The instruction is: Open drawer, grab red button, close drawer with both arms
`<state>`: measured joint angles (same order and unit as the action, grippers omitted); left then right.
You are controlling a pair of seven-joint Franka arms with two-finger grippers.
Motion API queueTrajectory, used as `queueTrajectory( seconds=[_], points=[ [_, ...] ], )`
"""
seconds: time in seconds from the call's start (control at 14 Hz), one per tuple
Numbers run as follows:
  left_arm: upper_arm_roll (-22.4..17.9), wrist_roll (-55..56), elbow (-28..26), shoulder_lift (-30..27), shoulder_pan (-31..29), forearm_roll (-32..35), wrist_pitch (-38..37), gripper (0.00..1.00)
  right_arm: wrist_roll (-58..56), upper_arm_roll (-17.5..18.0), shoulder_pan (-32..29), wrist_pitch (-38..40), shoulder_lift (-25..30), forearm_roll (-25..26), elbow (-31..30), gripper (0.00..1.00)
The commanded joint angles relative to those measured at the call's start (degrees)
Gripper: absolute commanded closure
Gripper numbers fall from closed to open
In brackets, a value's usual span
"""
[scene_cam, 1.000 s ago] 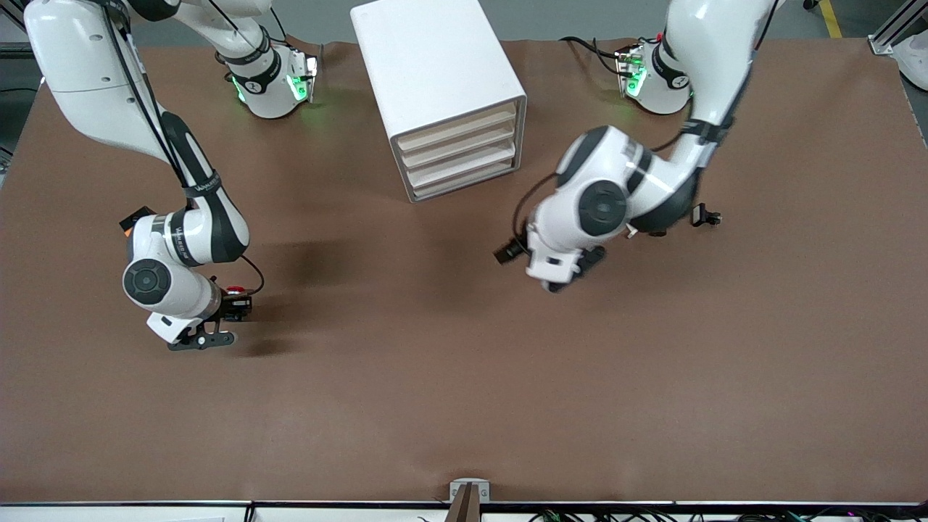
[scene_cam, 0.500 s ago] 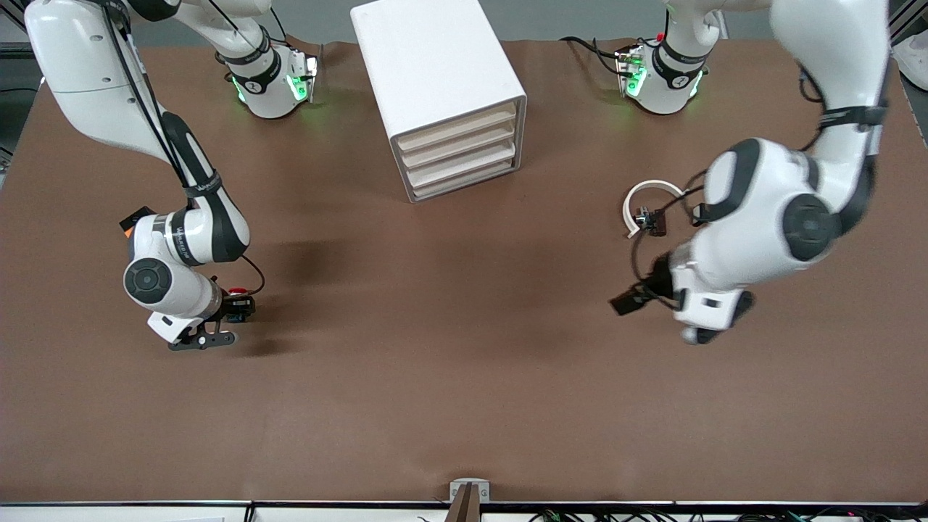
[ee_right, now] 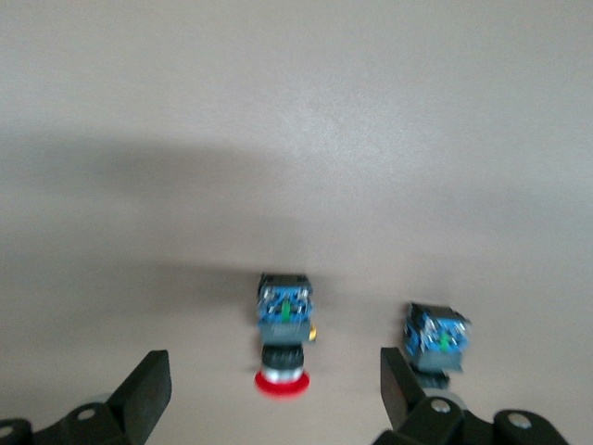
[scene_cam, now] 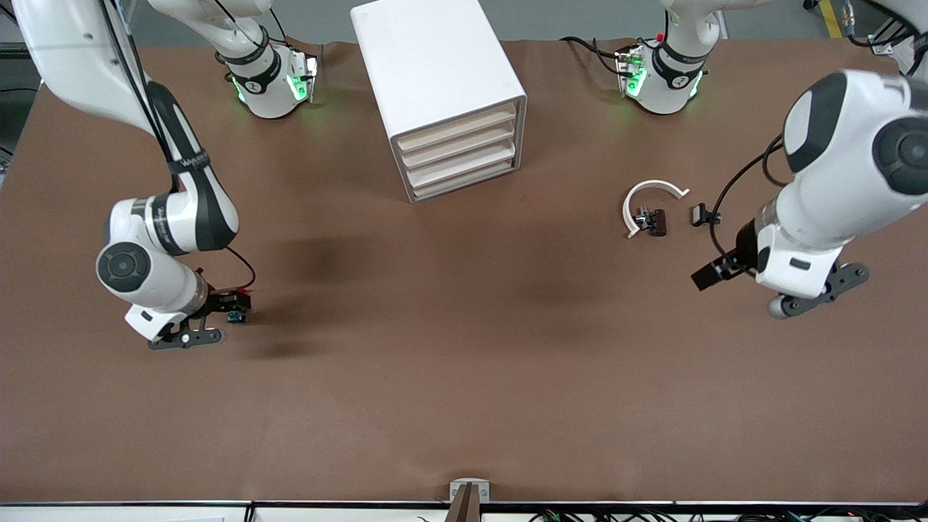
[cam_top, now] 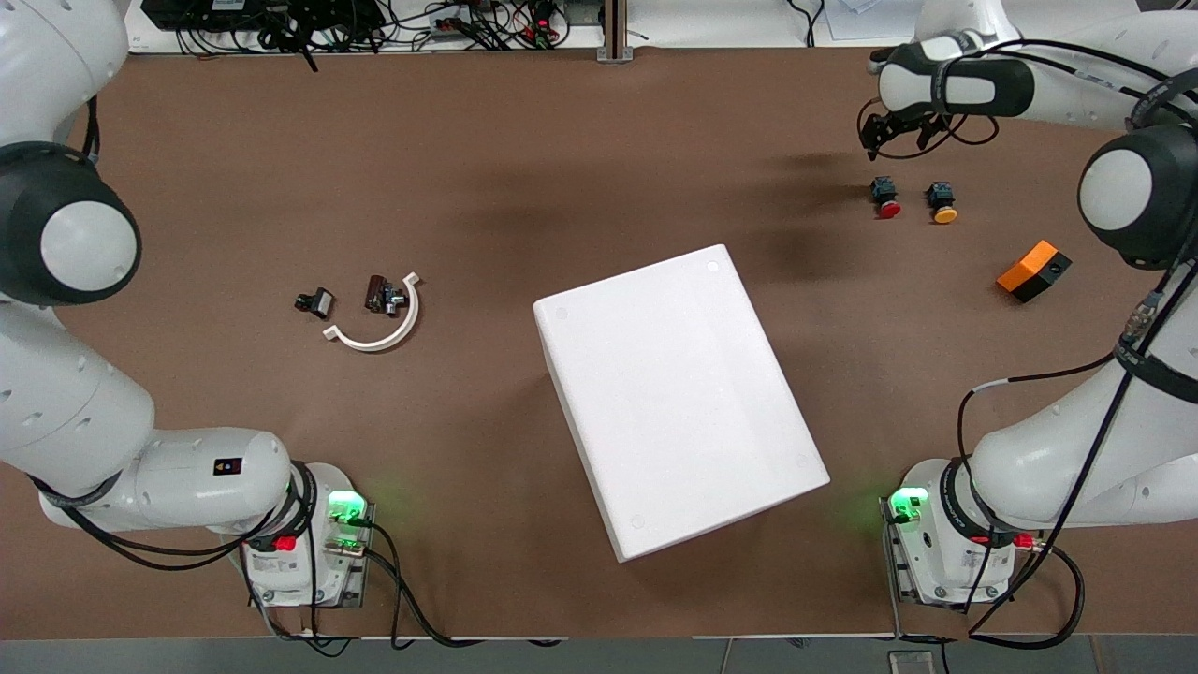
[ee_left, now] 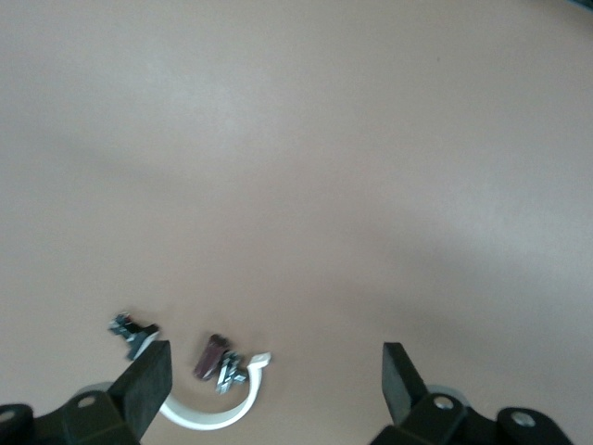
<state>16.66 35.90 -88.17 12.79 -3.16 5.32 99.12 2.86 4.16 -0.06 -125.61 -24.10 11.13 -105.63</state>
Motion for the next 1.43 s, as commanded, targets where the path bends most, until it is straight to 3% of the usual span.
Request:
queueTrajectory(
  seconds=[0.0, 0.29, 0.5, 0.71, 0.93, 1.36],
  points=[
    [0.3, -7.0, -1.0, -4.9, -1.2, 0.8, -4.0, 0.0, 0.6, 0.2, 1.4, 6.4, 7.1, -4.3, -1.2, 0.0],
    [-2.0, -17.3, -1.5, -10.1, -1.4, -0.1, -8.2, 0.0, 0.1, 0.1, 1.0, 13.9, 15.0, -6.9, -0.8, 0.0],
    [-5.1, -18.6, -4.1, -15.0, 1.1, -2.9, -11.4, 0.0, -0.1, -0.6, 0.4, 23.4, 18.6, -7.4, 4.0, 0.0],
    [-5.2, -20.2, -7.5, -19.2, 2.2, -2.9, -11.6, 0.0, -0.5, -0.6, -1.7, 32.6, 18.7, -8.1, 12.6, 0.0],
    [-7.8, -22.6, -9.2, -21.7, 3.6, -3.0, -12.6, 0.0, -0.7, -0.6, -3.1, 36.6, 18.7, -10.0, 17.9, 0.0],
    [-8.8, -22.9, -9.3, -22.0, 2.8, -5.2, -14.0, 0.0, -5.3, -0.7, -4.1, 38.9, 18.7, -9.9, 23.4, 0.0]
  ],
)
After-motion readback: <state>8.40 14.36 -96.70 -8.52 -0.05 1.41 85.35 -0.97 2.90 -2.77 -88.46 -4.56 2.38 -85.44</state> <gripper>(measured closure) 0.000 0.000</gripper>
